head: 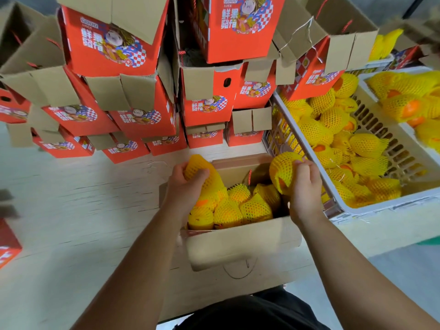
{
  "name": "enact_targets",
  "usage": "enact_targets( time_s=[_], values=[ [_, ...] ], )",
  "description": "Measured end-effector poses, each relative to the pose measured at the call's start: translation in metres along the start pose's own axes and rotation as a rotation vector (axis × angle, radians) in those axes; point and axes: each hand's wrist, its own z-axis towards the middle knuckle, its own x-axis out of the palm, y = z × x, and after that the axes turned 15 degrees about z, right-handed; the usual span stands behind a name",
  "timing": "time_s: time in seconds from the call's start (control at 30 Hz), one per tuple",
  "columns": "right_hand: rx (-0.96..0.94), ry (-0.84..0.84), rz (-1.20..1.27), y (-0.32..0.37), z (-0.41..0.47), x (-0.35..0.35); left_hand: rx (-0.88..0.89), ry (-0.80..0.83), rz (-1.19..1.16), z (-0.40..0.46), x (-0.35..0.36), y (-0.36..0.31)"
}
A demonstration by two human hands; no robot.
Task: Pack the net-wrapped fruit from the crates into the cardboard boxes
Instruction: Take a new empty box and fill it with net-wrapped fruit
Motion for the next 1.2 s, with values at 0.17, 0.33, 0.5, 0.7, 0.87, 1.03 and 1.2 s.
enact_targets(
  time_s=[0.17,0.33,0.5,0.7,0.87,1.03,1.2],
  values=[
    [0.029,0.038,0.048,0.002,-0.002,0.005,0.178,-0.065,0.326,0.0,0.01,0.011],
    [0.028,0.019,0.064,0.0,-0.01,0.007,0.155,0.026,0.513,-0.005,0.028,0.024],
    [0.145,0.348,-0.1,0.001,-0.013,0.009,0.135,0.068,0.633,-0.002,0.034,0.022],
    [0.366,0.862,-0.897,0.004,-0.009,0.029,-0.023,0.038,0.229,0.005,0.025,0.003],
    [0.437,0.804,-1.219,0.005,0.003,0.036,-0.057,0.115,0.251,0.004,0.023,0.002],
    [0.49,0.769,-1.042,0.007,-0.002,0.036,-0.016,0.149,0.372,0.0,0.02,0.002],
    [0.218,0.572,-0.705,0.01,0.0,0.042,0.165,0.099,0.575,-0.014,0.042,0.015]
  ],
)
